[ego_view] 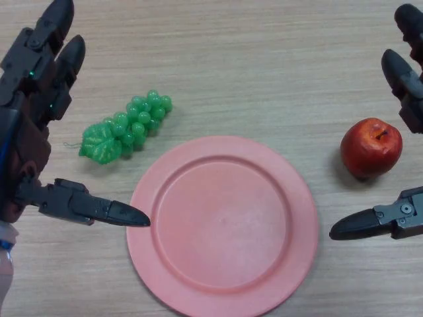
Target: Pick up the red apple and place it on the plate
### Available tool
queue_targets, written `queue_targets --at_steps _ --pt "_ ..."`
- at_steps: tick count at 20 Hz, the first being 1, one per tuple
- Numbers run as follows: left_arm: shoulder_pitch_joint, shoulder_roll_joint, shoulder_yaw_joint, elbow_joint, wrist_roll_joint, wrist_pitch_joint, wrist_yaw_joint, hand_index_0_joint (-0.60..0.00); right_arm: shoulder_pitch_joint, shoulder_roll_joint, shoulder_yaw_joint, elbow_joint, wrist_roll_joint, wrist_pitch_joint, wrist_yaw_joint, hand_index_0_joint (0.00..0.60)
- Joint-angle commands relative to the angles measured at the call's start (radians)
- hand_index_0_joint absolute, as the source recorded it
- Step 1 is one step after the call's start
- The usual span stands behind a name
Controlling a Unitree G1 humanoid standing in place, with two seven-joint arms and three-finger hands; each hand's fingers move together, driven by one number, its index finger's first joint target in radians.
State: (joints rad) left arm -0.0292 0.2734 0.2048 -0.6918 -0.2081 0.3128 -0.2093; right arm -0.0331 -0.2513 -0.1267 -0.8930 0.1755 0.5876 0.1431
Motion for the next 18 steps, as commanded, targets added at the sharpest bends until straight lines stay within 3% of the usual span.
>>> queue_targets --at_steps 1,5,10,15,18 --pt "-0.025 0.030 0.069 -0.025 -0.004 -0.137 0.032 0.000 -0.028 -0.021 -0.044 -0.040 0.030 -0.160 -0.015 0.000" --pt "-0.026 0.037 0.079 0.033 -0.006 -0.197 0.030 0.000 -0.036 -0.020 -0.029 -0.002 0.011 -0.185 -0.021 0.000" --pt "-0.027 0.027 0.034 0.111 0.052 -0.273 0.040 0.000 -0.036 -0.009 -0.028 0.104 0.008 -0.294 -0.020 0.000" --pt "-0.005 -0.002 -0.016 0.119 0.039 -0.302 0.056 0.000 -0.148 -0.060 -0.051 0.309 -0.037 -0.365 -0.066 0.000" --pt "0.008 -0.005 -0.027 0.066 0.025 -0.237 0.039 0.000 -0.225 -0.096 -0.066 0.508 -0.095 -0.476 -0.082 0.000"
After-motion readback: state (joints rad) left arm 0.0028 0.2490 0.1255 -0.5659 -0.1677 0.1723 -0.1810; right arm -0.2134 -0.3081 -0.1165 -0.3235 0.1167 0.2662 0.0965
